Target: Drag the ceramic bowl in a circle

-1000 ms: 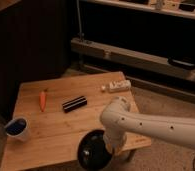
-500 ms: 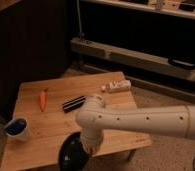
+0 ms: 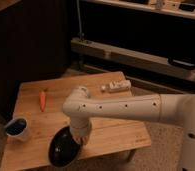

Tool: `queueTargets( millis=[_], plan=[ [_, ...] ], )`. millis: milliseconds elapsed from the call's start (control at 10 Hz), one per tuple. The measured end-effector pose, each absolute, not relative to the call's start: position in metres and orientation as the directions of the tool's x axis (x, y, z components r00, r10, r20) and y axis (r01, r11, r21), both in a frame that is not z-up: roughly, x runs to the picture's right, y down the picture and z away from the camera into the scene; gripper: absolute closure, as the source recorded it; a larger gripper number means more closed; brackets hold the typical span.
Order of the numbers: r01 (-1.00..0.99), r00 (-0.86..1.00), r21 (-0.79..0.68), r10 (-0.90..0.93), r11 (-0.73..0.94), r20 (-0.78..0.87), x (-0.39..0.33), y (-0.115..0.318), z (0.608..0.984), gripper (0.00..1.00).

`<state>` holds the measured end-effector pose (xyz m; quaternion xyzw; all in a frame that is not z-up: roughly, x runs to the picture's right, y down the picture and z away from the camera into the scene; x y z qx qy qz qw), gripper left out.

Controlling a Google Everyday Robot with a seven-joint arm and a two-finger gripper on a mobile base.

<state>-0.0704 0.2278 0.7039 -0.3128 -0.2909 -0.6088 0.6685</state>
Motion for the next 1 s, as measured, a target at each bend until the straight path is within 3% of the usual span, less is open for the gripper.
queueTargets(
  millis=[500, 1000],
  plan=[
    [0.973, 0.231, -0.185, -0.648, 0.138, 0.726, -0.057, 0.181, 0.745, 1.0],
    [0.867, 0.498, -0.387, -0.564, 0.313, 0.659, 0.036, 0.147, 0.784, 1.0]
  ],
)
